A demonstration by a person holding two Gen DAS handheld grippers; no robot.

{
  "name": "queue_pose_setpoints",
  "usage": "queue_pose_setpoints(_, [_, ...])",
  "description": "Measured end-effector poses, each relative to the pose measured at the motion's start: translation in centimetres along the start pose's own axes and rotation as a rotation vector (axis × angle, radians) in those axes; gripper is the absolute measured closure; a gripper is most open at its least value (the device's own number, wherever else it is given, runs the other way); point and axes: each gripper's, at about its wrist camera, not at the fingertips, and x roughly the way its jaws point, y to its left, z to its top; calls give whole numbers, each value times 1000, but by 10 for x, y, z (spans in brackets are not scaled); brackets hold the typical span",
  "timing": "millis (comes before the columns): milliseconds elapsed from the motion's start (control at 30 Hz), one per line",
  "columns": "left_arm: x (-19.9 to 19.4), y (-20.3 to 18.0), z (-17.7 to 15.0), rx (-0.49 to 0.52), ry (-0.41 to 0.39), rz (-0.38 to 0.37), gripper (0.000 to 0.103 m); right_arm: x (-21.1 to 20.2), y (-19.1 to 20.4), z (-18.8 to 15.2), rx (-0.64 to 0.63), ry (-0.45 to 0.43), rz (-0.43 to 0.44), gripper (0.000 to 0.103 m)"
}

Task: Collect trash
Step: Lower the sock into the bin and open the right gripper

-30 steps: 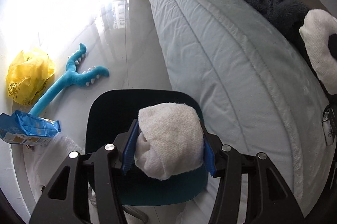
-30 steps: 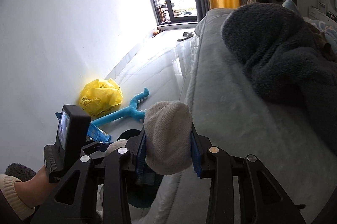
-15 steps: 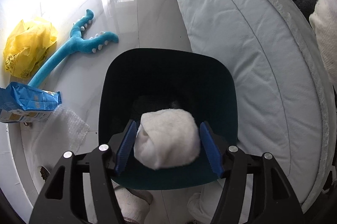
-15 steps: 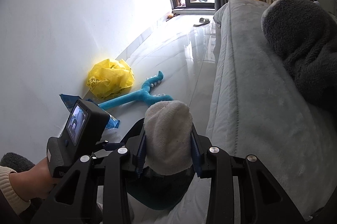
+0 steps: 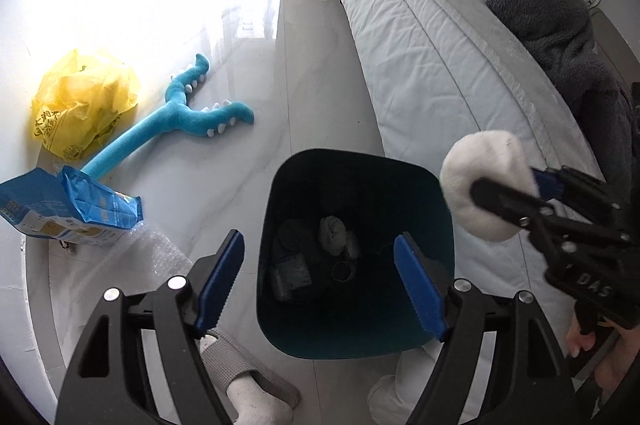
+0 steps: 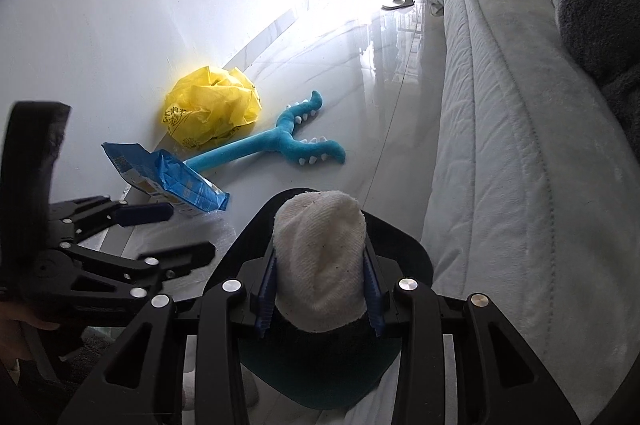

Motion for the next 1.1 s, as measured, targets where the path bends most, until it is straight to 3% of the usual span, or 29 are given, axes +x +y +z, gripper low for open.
queue_pose_setpoints(367, [-55,22,8,17,-189,4,23,66,17,-11,10,142,20,63])
queue_pose_setpoints(867, [-106,24,11,14,-334,-66,22,121,31,-38,-54,323,-7,63])
queue_pose_setpoints(1100, [-125,21,11,21,-397,-84,21,135,30,-51,-61,405,-29,39])
